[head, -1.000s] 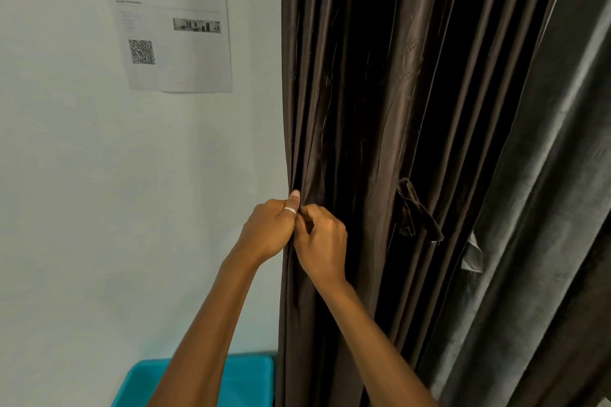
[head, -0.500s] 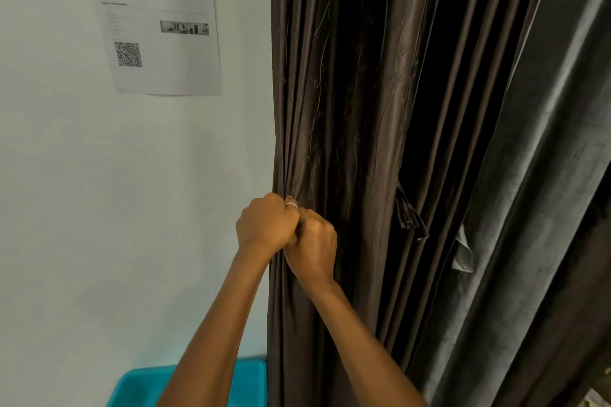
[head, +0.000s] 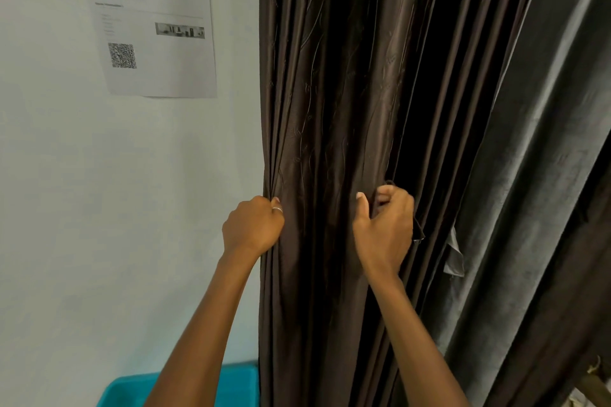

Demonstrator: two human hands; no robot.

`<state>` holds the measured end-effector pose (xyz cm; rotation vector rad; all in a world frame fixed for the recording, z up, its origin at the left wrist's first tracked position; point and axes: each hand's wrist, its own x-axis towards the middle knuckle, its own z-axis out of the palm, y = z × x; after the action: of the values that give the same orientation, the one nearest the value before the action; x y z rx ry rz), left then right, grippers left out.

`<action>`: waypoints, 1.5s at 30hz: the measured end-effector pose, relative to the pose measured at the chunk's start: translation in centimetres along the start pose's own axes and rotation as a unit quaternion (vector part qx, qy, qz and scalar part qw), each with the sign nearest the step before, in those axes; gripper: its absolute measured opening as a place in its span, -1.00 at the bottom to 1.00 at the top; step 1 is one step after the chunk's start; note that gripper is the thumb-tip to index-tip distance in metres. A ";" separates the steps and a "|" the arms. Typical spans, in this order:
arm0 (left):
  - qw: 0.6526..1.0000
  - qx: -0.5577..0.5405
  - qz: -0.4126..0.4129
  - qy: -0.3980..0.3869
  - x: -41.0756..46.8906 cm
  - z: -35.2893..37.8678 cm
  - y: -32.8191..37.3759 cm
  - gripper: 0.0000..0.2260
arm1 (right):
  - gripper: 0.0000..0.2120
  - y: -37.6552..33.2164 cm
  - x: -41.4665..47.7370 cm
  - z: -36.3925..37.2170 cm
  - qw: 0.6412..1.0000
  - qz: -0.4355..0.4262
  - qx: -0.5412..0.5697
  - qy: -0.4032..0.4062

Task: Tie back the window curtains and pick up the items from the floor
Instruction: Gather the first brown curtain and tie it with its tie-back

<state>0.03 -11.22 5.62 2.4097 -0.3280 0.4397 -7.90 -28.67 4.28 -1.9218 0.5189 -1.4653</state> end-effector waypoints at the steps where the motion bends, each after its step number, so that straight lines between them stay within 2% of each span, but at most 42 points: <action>1: 1.000 -0.002 0.002 -0.002 0.0 0.0 0.0 -0.56 | -0.62 0.4 0.3 -0.1 1.000 0.019 -0.006 -0.011; 3: 1.000 -0.005 0.004 -0.004 0.1 0.0 -0.1 -0.55 | -0.52 0.8 0.8 -0.1 0.997 0.050 0.002 -0.055; 4: 1.000 -0.007 0.005 -0.005 0.1 0.0 -0.1 -0.55 | -0.54 0.9 1.0 0.0 0.995 0.058 0.013 -0.078; 8: 1.000 -0.004 0.003 -0.001 0.3 -0.4 -0.9 -0.55 | -0.92 2.2 2.6 -0.1 0.993 0.008 -0.029 -0.118; 10: 1.000 0.007 -0.002 0.006 0.7 -1.0 -1.7 -0.55 | -0.87 3.0 3.9 -0.4 0.992 0.002 -0.054 -0.116; 14: 1.000 0.029 -0.005 -0.002 1.4 -2.1 -2.7 -0.57 | -0.57 3.6 5.4 -1.1 0.988 -0.004 -0.091 -0.128; 16: 1.000 0.031 -0.002 -0.005 1.4 -2.1 -2.7 -0.58 | -0.55 3.6 5.4 -1.1 0.987 -0.009 -0.101 -0.126; 20: 1.000 0.027 -0.003 0.003 1.2 -1.6 -2.4 -0.58 | -0.62 3.8 4.1 -1.0 0.991 -0.005 -0.088 -0.100; 24: 1.000 0.023 0.010 0.010 0.9 -1.2 -2.3 -0.55 | -0.68 3.1 2.0 -0.9 0.993 -0.040 -0.058 -0.094; 36: 0.998 -0.032 0.052 -0.019 -0.9 0.5 0.6 -0.55 | -0.65 -1.3 -3.8 3.5 0.978 -0.110 -0.003 -0.176; 41: 0.994 -0.072 0.070 -0.046 -1.0 0.9 0.6 -0.56 | -0.84 -1.3 -5.6 5.2 0.966 -0.124 -0.014 -0.227; 45: 0.990 -0.106 0.077 -0.054 -1.0 1.0 0.4 -0.56 | -0.93 -1.3 -6.1 5.5 0.966 -0.142 -0.025 -0.215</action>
<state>-0.79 -12.05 4.72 2.2131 -0.5835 0.3248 -4.55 -22.29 0.11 -2.3423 0.0837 -1.1492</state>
